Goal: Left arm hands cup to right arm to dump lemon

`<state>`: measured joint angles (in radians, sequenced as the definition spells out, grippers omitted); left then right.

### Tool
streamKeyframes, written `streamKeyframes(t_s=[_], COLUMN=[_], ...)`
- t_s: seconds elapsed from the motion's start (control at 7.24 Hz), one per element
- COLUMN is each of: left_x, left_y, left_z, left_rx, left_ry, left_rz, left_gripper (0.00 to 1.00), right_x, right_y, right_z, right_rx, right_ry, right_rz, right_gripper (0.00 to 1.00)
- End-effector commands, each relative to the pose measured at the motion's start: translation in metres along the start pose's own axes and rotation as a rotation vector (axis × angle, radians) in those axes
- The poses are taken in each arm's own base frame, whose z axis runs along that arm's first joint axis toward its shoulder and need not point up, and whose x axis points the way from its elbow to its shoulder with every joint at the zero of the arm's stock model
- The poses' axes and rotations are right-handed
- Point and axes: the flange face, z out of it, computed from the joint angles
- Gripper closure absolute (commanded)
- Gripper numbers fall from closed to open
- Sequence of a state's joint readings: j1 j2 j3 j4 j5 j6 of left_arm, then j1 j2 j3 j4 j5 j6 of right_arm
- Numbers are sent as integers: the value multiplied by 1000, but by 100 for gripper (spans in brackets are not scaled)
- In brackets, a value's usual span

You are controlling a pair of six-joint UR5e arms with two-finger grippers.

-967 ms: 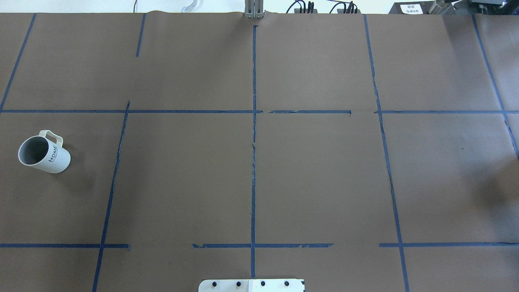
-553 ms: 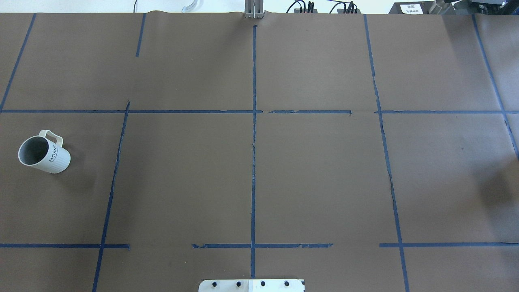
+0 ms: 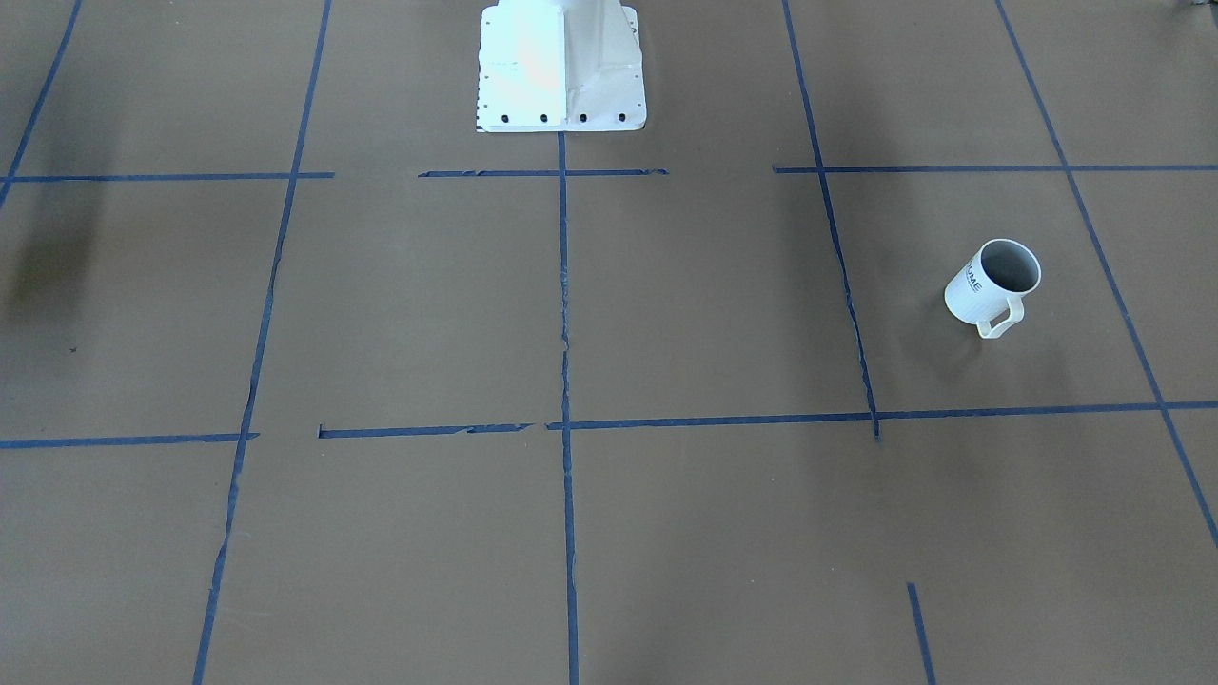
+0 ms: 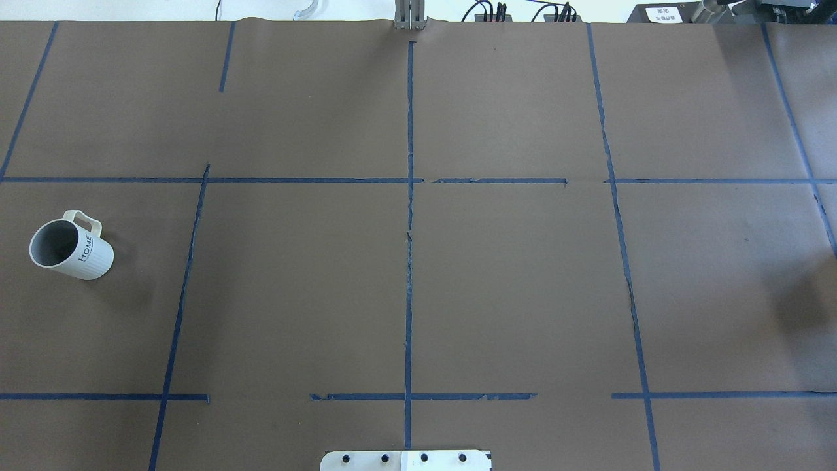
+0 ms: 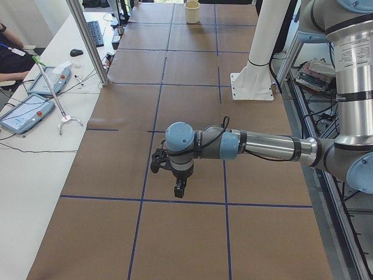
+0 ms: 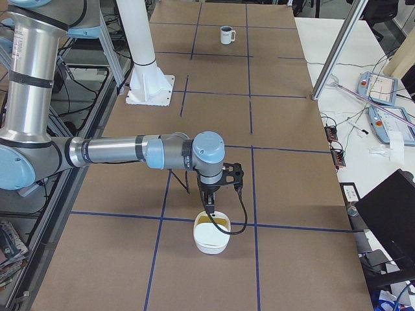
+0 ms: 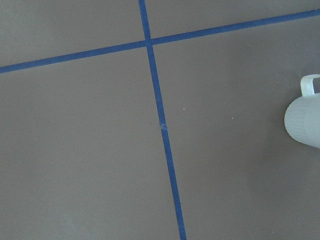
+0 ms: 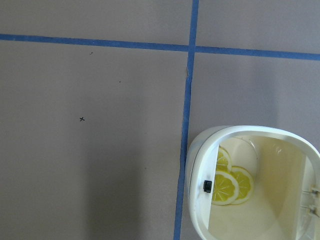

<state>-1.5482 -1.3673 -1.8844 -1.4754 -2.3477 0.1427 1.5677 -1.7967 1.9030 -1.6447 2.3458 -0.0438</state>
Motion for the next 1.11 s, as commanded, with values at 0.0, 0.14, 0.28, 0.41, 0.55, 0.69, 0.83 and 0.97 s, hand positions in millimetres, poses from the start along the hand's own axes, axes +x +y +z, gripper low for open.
streamKeyframes(t_s=[0.0, 0.14, 0.28, 0.41, 0.55, 0.69, 0.83, 0.97], left_x=[-5, -9, -7, -7, -8, -8, -6, -5], left_y=[5, 15, 12, 13, 14, 17, 16, 16], left_z=[6, 10, 7, 8, 9, 9, 7, 7], left_rx=[-14, -26, -19, -22, -24, -27, -22, -20], left_ry=[10, -2, -4, -5, -5, -3, -4, -2], left_rz=[-16, -29, -23, -23, -24, -26, -18, -17], left_gripper=[0, 0, 0, 0, 0, 0, 0, 0], right_x=[1, 1, 2, 3, 4, 5, 6, 6], right_y=[1, 1, 1, 1, 1, 0, 0, 0], right_z=[1, 1, 2, 4, 5, 6, 7, 7], right_rx=[-1, -2, -3, -8, -11, -12, -13, -13], right_ry=[0, 0, 0, 0, 0, 0, 0, 0], right_rz=[5, 6, 6, 8, 11, 11, 13, 12], right_gripper=[0, 0, 0, 0, 0, 0, 0, 0])
